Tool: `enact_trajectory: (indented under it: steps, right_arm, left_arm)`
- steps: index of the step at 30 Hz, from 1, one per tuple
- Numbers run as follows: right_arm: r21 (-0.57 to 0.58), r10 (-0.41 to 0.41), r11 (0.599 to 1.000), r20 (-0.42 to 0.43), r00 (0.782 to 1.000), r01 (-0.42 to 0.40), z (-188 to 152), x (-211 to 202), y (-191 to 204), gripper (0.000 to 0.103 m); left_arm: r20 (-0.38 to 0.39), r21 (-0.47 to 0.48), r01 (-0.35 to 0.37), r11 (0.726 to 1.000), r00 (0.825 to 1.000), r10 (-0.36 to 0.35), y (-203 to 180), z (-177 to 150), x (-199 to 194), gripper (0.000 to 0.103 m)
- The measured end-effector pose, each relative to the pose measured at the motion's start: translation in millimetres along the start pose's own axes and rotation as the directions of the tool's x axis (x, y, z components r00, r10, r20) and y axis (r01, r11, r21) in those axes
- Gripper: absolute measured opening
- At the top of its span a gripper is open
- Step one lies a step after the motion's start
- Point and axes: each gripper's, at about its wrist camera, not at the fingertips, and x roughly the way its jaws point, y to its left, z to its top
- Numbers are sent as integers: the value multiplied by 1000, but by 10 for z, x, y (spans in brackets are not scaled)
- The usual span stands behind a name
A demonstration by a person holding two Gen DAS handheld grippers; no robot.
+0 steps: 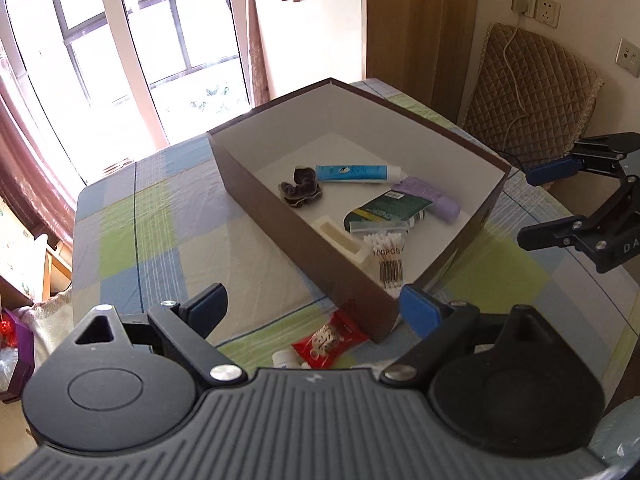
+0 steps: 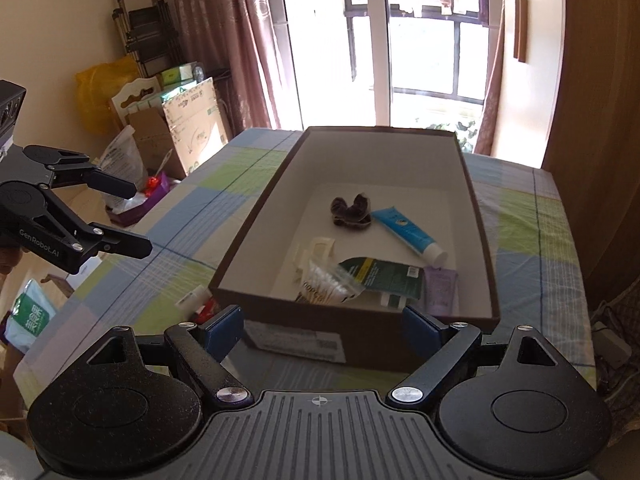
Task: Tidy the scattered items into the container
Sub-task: 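Withdraw both grippers from the box back over the remaining items, then grasp the floss-pick box with the right gripper while the left gripper grasps the green lip-gel tube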
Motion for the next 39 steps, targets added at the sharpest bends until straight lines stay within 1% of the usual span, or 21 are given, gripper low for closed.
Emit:
enact_trajectory:
  steps: [7,11,16,18,24,30,37,38,39]
  right_arm:
    - [33,36,999,-49,998,-34,-259,156,124,91]
    - [39,63,997,-86,994,-60,-413,265,179,91]
    - [7,95,995,-137,986,-95,-584,419,311,91]
    - [-15,106,994,-157,982,-109,-627,494,372,91]
    - [-57,132,988,-215,968,-147,-689,730,473,91]
    - [-136,150,973,-243,958,-187,-664,946,596,91]
    - [-282,147,936,-234,961,-212,-585,1239,793,91]
    - [-297,149,930,-233,961,-216,-582,1275,816,89]
    - [-311,152,924,-234,960,-222,-581,1312,837,83]
  left_arm:
    - [-56,-102,-4,995,998,-1,83,-440,44,90]
    - [-86,-152,-25,988,996,12,127,-652,90,89]
    - [-119,-220,-21,975,993,-5,196,-878,132,87]
    - [-136,-239,-19,971,991,-14,226,-948,159,84]
    - [-180,-226,-28,974,984,-13,299,-1084,225,83]
    - [-209,-232,-18,973,977,-32,386,-1174,276,82]
    - [-233,-251,-21,968,972,-40,465,-1259,349,81]
    - [-236,-254,-22,967,971,-40,475,-1270,359,80]
    - [-238,-257,-23,966,970,-40,486,-1280,368,80]
